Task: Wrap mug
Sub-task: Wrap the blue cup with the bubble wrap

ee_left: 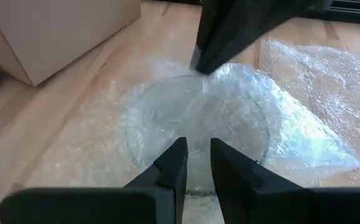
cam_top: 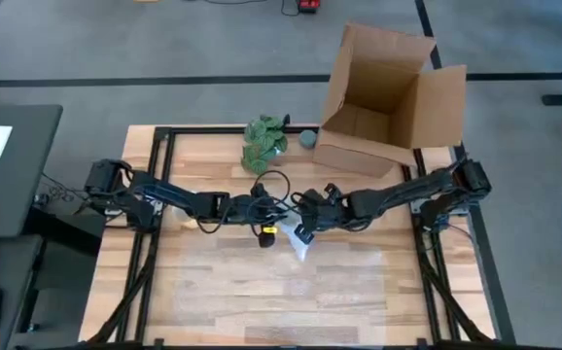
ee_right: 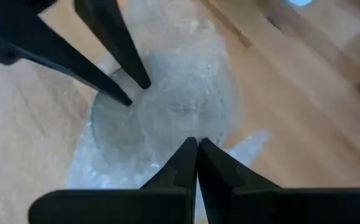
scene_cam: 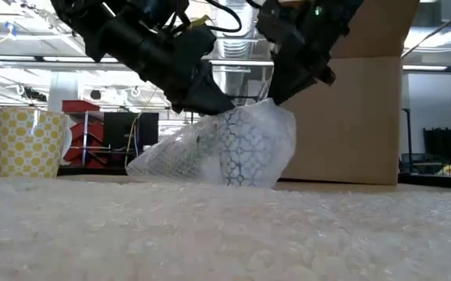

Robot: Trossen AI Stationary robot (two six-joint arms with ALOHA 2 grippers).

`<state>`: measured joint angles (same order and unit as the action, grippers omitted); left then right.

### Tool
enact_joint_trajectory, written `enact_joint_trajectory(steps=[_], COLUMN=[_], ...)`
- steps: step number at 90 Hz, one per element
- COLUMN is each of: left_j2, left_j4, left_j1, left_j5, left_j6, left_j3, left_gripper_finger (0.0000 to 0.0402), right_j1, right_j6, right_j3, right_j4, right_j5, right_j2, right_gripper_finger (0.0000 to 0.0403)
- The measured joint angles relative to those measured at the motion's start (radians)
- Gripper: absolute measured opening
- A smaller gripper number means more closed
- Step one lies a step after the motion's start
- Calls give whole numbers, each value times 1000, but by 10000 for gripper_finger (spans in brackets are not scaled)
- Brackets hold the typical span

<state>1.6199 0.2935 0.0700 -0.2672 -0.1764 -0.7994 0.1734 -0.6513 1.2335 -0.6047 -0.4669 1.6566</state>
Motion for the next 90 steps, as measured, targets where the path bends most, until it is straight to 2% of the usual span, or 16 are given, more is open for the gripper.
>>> enact_joint_trajectory(steps=[14, 25, 32, 49, 66, 90], left_j2=[0, 0, 0, 0, 2, -30], left_j4=[-1, -2, -2, -2, 15, 15], left_j1=[0, 0, 0, 0, 0, 0], left_j5=[-1, -1, -2, -3, -2, -1], left_j6=[0, 0, 0, 0, 10, 15], left_j3=[0, 0, 0, 1, 2, 4], left_gripper_finger=[52, 51, 51, 51, 51, 51], right_j1=[4, -8, -30, -100, -140, -148], right_j6=[93, 209, 238, 242, 263, 266], right_j3=[80, 86, 63, -14, -104, -129], right_j4=[-23, 33, 68, 122, 303, 327], right_j5=[16, 165, 221, 244, 386, 395], right_j2=[0, -1, -1, 0, 0, 21], right_gripper_finger=[0, 0, 0, 0, 0, 0])
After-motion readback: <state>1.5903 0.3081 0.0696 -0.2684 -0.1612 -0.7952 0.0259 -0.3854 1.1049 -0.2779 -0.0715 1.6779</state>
